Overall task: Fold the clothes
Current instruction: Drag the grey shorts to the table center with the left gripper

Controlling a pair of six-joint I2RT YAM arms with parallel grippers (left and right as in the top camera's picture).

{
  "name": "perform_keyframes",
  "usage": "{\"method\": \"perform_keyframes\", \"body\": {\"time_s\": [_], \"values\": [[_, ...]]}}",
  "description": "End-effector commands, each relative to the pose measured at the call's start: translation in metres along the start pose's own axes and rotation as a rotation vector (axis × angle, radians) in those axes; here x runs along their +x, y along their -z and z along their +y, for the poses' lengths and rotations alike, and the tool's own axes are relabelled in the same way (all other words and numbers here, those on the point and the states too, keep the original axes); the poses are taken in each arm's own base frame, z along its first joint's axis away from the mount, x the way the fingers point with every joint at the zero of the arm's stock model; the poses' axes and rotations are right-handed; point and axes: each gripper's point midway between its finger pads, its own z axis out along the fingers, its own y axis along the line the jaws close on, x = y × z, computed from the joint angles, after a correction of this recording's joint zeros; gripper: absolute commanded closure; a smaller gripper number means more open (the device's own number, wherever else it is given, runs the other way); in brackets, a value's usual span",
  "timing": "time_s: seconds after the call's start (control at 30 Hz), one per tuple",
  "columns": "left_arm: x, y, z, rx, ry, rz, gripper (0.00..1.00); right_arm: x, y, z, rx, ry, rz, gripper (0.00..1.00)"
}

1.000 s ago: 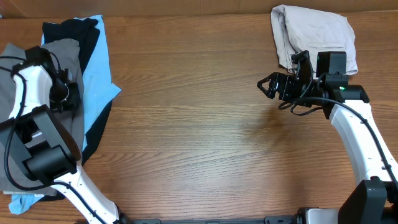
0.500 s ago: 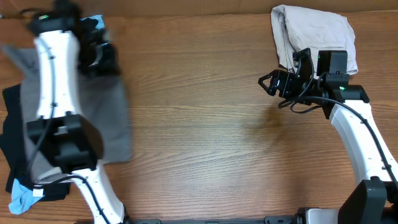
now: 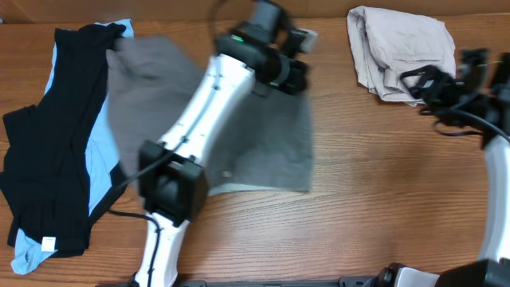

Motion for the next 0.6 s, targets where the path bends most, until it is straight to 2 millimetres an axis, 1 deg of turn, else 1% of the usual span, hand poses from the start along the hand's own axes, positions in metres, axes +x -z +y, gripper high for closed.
{"method": "perform_keyframes", "body": {"time_s": [0.0, 0.03, 0.07, 0.13, 0.17, 0.23, 0.27, 0.33, 0.43, 0.5, 0.57], "values": [[0.000, -0.033, -0.029, 0.068, -0.004, 0.006, 0.89, -0.015, 0.028, 0.005, -0.002, 0.007, -0.075, 0.13], [0.001, -0.042, -0.034, 0.076, -0.019, 0.007, 0.71, -0.016, 0.030, 0.003, 0.002, 0.007, -0.078, 0.13], [0.001, -0.047, -0.039, 0.082, -0.030, 0.007, 0.43, -0.015, 0.030, 0.002, 0.005, 0.017, -0.077, 0.12], [0.000, -0.050, -0.039, 0.076, -0.037, 0.002, 0.06, -0.012, 0.030, 0.001, 0.010, 0.038, -0.065, 0.10], [-0.001, -0.050, -0.036, 0.064, -0.037, -0.004, 0.00, -0.010, 0.030, 0.001, 0.012, 0.049, -0.056, 0.09], [-0.010, -0.040, -0.027, 0.048, -0.030, -0.029, 0.00, -0.005, 0.029, 0.001, 0.015, 0.062, -0.038, 0.08], [-0.020, -0.024, -0.016, 0.033, -0.008, -0.054, 0.00, -0.003, 0.028, 0.000, 0.020, 0.058, -0.029, 0.08], [-0.032, 0.001, 0.000, 0.009, 0.037, -0.084, 0.00, 0.001, 0.028, -0.001, 0.022, 0.061, -0.013, 0.08], [-0.047, 0.054, 0.029, -0.024, 0.106, -0.126, 0.00, 0.008, 0.025, 0.001, 0.023, 0.067, 0.012, 0.08], [-0.050, 0.086, 0.047, -0.039, 0.139, -0.149, 0.00, 0.014, 0.017, 0.009, 0.015, 0.112, 0.039, 0.09], [-0.050, 0.116, 0.065, -0.050, 0.161, -0.169, 0.00, 0.021, 0.005, 0.012, 0.043, 0.142, 0.066, 0.09]]}}
